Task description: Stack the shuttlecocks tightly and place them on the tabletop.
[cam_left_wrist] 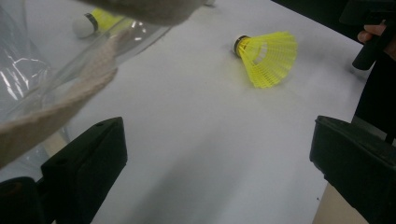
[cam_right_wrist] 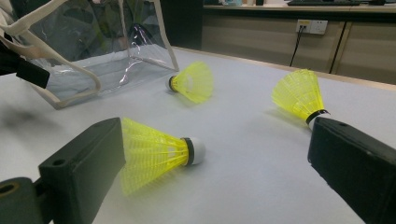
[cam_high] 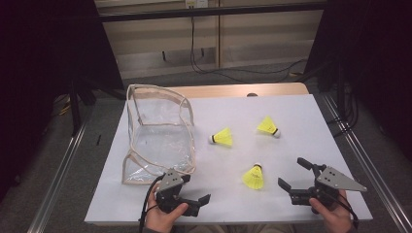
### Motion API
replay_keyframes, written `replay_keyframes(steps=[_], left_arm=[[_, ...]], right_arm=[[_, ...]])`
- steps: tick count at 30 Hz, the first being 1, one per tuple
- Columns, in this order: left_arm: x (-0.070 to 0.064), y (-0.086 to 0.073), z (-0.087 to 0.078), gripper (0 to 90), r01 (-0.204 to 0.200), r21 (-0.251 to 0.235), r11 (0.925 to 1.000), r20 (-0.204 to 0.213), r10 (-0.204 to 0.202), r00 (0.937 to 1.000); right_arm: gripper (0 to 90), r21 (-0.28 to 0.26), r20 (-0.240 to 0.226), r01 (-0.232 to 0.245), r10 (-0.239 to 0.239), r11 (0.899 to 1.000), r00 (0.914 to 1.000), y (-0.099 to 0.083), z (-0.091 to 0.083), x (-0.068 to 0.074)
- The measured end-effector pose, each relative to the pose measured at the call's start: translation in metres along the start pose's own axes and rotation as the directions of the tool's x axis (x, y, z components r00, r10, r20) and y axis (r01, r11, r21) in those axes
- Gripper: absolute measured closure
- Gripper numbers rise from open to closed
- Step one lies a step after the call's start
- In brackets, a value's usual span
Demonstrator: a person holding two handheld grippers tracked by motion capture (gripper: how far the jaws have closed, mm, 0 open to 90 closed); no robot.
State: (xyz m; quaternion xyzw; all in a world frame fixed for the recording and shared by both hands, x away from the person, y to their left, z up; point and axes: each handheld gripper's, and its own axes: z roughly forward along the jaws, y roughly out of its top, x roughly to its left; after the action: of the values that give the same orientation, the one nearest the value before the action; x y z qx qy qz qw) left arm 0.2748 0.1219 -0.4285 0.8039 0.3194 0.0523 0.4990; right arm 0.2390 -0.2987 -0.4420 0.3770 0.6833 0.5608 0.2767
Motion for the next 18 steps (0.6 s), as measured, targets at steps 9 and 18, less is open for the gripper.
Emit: replay_keyframes(steps=[9,18], left_arm=[[0.009,-0.001,-0.011,4.1,0.013,-0.018,0.9998,-0.008,-0.013,0.9999],[0.015,-0.003,-0.018,4.1,0.014,-0.019,0.9997,-0.022,-0.015,0.9997]], right_arm=[[3.4,-0.002,-0.004,0.004,-0.004,1.0,1.0,0.0,0.001,0.0],[3.5,-0.001,-0.005,0.008,-0.008,1.0,1.0,0.001,0.002,0.0]])
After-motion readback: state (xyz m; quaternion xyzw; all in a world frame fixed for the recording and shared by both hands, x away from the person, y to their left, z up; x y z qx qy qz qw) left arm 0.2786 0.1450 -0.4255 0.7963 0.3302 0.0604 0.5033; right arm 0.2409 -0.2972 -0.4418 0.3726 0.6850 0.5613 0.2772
